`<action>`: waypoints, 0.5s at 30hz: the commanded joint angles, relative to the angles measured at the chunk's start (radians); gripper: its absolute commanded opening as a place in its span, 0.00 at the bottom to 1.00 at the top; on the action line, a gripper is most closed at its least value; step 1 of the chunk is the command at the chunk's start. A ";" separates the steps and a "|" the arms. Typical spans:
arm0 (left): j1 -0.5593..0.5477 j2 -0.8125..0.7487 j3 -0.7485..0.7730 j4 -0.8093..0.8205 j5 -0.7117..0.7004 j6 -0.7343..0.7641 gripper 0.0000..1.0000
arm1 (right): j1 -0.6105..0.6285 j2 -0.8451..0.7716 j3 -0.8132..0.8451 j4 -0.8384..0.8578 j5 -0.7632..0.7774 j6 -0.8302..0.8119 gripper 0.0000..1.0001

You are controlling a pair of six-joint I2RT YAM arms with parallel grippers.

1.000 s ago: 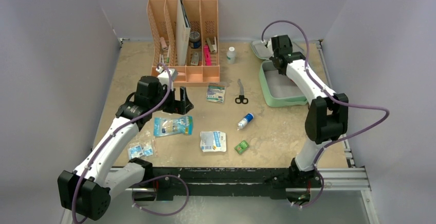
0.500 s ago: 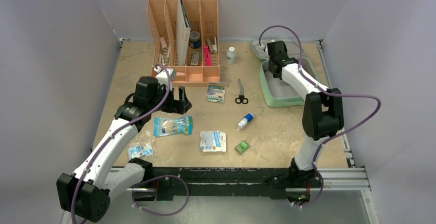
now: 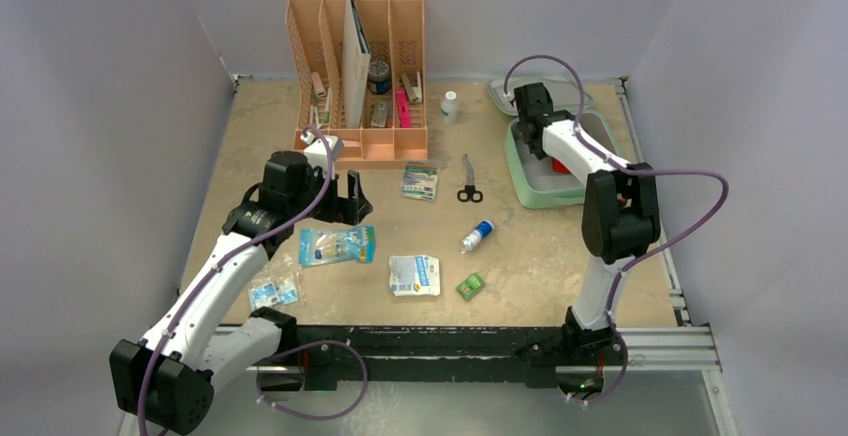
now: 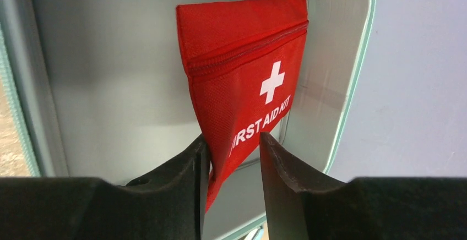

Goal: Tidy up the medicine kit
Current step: Place the medicine pouch inside the medicine box.

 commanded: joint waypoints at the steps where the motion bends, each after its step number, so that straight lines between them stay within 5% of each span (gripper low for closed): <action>1: -0.005 -0.017 -0.011 0.014 -0.008 0.027 0.90 | -0.002 -0.053 0.080 -0.140 -0.051 0.110 0.43; 15: -0.007 -0.018 -0.011 0.009 -0.013 0.040 0.90 | -0.002 -0.022 0.087 -0.169 -0.163 0.207 0.59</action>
